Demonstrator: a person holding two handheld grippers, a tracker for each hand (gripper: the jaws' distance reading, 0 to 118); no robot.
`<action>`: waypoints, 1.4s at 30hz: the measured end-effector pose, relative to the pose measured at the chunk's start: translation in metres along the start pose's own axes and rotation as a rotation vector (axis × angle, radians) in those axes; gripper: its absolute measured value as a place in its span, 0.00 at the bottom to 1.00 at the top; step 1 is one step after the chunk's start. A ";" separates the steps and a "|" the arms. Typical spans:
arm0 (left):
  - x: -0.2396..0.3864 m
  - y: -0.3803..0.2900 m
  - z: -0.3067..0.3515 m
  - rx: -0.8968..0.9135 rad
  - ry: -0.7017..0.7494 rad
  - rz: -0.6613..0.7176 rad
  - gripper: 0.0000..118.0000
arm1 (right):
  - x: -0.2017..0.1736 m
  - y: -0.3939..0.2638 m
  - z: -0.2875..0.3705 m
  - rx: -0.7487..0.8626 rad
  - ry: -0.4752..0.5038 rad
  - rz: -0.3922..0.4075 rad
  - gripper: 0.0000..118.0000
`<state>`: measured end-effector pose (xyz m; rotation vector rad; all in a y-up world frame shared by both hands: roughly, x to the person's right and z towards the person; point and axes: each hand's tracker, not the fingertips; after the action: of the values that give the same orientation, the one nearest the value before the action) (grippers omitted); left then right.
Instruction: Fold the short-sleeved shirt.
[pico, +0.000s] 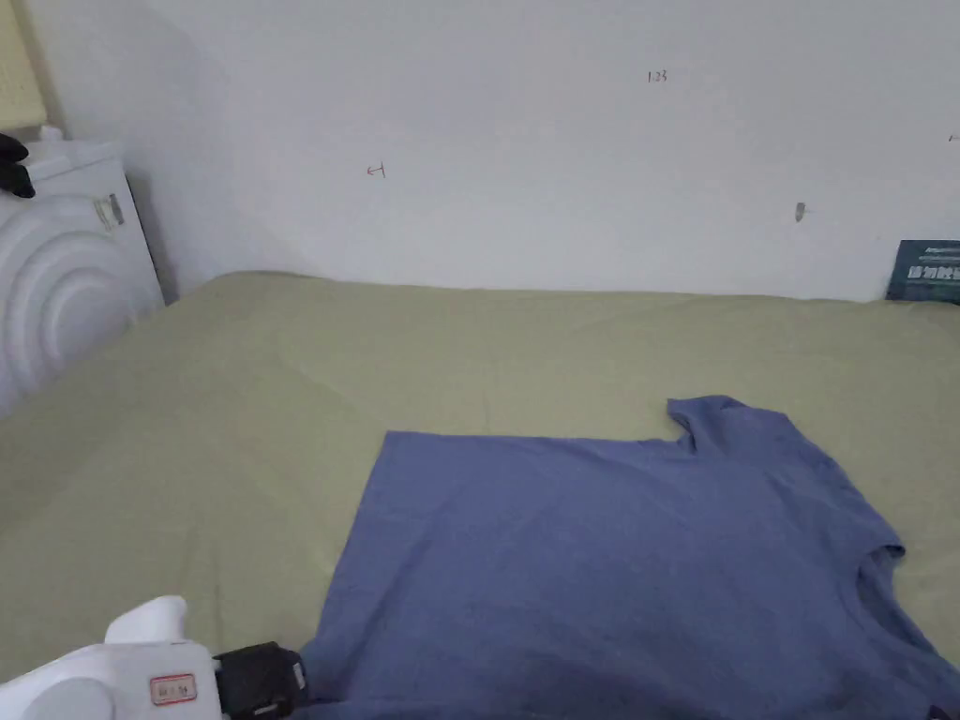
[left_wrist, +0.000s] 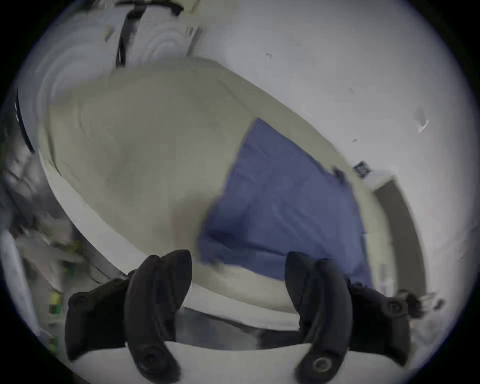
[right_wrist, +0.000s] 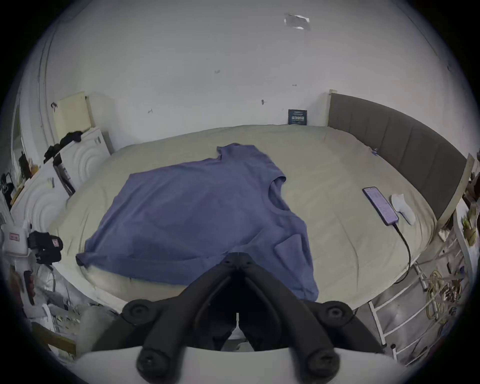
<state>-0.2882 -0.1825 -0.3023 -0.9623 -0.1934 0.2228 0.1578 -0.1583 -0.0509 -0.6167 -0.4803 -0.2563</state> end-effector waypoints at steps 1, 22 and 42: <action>-0.002 0.007 -0.004 -0.008 0.032 -0.053 0.68 | 0.003 0.002 0.001 0.002 -0.011 -0.006 0.01; 0.016 -0.005 -0.068 -0.076 -0.080 -0.335 0.01 | 0.081 -0.008 -0.072 -0.287 -0.023 0.197 0.64; 0.027 0.006 -0.056 -0.079 -0.117 -0.312 0.01 | 0.071 0.024 -0.082 -0.258 0.104 0.189 0.04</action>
<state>-0.2484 -0.2165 -0.3367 -0.9844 -0.4582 -0.0164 0.2567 -0.1960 -0.0853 -0.8904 -0.2883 -0.1708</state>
